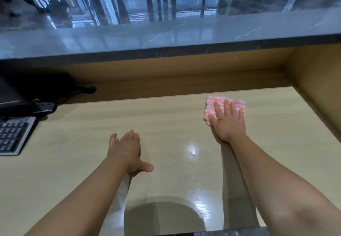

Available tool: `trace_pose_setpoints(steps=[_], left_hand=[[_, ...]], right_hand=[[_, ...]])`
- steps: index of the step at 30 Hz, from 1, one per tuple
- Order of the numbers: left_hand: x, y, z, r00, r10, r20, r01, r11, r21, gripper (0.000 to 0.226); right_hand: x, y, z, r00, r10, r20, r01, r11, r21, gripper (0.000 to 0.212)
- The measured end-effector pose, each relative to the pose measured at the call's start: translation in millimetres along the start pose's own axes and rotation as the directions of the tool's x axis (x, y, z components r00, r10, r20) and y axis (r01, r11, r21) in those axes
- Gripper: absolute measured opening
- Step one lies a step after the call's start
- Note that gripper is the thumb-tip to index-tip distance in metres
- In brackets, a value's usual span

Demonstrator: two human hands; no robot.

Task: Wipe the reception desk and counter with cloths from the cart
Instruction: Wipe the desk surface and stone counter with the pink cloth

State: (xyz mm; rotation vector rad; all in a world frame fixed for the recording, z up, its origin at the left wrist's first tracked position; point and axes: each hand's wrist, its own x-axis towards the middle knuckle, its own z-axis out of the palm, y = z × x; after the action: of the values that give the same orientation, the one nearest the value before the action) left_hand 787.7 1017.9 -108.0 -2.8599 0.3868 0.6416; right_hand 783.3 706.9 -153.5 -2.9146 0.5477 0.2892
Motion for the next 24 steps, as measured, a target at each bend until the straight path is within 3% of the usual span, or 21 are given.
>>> trace_pose_setpoints(steps=[4, 7, 11, 16, 21, 24], left_hand=[[-16.9, -3.0, 13.0, 0.998, -0.008, -0.070, 0.003, 0.997, -0.074, 0.119], [-32.7, -5.0, 22.3, 0.997, -0.005, -0.076, -0.003, 0.994, -0.114, 0.113], [-49.0, -15.8, 35.5, 0.995, -0.012, -0.101, 0.002, 0.995, -0.098, 0.100], [-63.7, -24.1, 39.9, 0.997, -0.029, -0.070, 0.025, 0.998, -0.054, 0.111], [-68.4, -18.4, 35.2, 0.997, -0.001, -0.078, -0.001, 1.000, -0.031, 0.104], [-68.8, -15.6, 30.8, 0.996, 0.030, -0.078, -0.031, 0.999, -0.013, 0.093]], right_hand=[[-3.0, -28.2, 2.6, 0.991, 0.124, 0.047, -0.126, 0.991, 0.039, 0.062], [-15.0, -71.1, 12.4, 0.994, 0.099, 0.038, -0.101, 0.993, 0.054, 0.064], [-44.1, -147.3, 31.8, 0.995, -0.097, 0.023, 0.097, 0.995, 0.018, 0.064], [-88.1, -211.8, 54.2, 0.910, -0.406, 0.078, 0.411, 0.909, -0.071, 0.063], [-81.9, -187.0, 48.3, 0.860, -0.502, 0.089, 0.508, 0.859, -0.059, 0.063], [-70.6, -140.1, 39.9, 0.912, -0.407, 0.053, 0.409, 0.912, -0.040, 0.063]])
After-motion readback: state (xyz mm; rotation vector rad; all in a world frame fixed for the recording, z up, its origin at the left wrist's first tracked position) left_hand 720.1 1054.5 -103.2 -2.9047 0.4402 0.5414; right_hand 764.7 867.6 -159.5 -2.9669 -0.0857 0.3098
